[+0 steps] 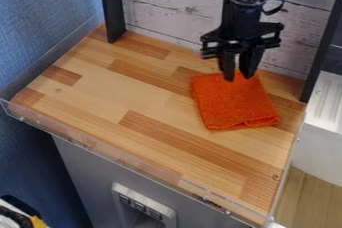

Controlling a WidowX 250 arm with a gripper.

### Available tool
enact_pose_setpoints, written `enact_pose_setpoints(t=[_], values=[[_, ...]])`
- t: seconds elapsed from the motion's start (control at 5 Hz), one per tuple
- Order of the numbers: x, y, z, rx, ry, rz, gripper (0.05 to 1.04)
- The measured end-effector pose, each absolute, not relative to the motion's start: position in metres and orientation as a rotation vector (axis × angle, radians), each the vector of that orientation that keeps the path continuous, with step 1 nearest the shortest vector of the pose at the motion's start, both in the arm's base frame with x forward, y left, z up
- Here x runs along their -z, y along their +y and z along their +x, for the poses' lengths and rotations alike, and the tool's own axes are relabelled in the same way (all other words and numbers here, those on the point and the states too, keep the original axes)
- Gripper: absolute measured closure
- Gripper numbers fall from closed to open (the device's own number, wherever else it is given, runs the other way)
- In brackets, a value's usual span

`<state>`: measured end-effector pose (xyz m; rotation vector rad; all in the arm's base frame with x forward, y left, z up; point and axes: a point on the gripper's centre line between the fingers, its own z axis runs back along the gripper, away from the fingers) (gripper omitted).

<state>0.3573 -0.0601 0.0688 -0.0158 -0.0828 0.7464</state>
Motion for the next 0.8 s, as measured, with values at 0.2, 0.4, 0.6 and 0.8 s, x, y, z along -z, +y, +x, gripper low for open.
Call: enact_pose_setpoints(t=[0.2,0.4,0.6,0.8], values=[[-0.062,-0.065,0.359,-0.797,-0.088,-0.014,0.932],[-0.049,-0.07,0.357,-0.824,-0.067,0.013,1.017],[-0.034,-0.075,0.357,-0.838,-0.041,0.046,1.024],[-0.026,-0.076,0.361,-0.852,-0.015,0.067,1.024]])
